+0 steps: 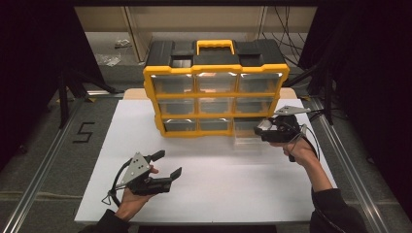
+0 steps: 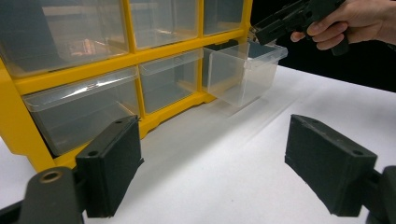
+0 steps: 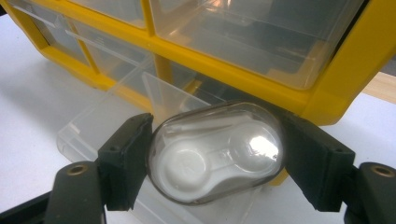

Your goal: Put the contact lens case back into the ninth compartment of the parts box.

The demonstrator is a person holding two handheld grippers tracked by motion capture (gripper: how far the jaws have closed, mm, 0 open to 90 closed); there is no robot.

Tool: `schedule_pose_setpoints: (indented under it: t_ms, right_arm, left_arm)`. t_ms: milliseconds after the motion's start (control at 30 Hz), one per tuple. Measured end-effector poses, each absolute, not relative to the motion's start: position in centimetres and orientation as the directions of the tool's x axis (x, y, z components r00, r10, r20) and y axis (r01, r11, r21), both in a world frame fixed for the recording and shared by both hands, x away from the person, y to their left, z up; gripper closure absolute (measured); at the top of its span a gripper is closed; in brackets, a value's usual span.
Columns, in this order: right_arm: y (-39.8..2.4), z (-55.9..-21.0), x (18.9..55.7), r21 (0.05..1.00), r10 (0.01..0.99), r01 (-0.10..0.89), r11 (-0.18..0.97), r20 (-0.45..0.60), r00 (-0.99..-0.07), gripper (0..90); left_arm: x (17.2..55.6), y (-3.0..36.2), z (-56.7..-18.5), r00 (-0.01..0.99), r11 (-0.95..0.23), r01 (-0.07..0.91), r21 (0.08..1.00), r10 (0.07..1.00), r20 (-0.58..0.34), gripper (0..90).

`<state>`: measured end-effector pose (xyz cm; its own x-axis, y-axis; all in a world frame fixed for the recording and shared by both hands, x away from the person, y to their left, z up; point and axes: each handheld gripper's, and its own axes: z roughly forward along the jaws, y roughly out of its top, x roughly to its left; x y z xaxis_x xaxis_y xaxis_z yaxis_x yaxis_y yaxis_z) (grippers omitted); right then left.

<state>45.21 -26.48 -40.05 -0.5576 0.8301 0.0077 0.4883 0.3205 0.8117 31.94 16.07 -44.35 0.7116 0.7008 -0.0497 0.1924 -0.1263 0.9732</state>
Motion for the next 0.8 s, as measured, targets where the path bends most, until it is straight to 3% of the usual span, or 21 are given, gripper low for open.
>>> schedule_pose_setpoints:
  t_ms: [800]
  right_arm:
    - [-26.27, -40.45, 45.24, 0.800, 0.822, 0.489, 0.347, -0.008, -0.570, 28.1]
  left_arm:
    - [31.93, 16.10, -44.33, 0.711, -0.127, 0.192, 0.973, 0.702, -0.049, 17.6]
